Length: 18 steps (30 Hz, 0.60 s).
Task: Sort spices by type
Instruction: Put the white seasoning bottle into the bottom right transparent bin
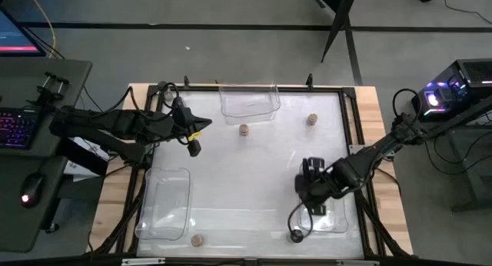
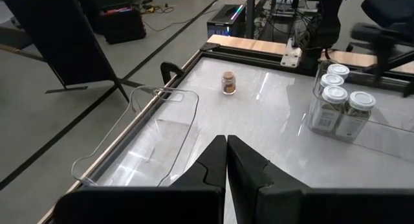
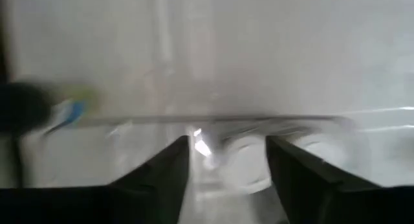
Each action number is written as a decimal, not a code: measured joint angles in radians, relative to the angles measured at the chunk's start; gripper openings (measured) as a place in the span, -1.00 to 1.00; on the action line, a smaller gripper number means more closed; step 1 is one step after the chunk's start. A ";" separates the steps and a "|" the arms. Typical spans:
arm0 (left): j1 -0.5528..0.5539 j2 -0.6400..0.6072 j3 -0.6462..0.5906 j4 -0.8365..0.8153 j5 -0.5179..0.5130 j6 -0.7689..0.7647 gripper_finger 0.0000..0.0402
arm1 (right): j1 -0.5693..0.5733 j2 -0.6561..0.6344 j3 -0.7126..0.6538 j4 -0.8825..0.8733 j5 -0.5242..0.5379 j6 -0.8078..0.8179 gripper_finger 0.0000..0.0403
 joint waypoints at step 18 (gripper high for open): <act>0.000 0.000 0.000 0.002 0.001 -0.018 -1.00 | 0.060 0.272 -0.001 0.053 -0.089 -0.060 -0.99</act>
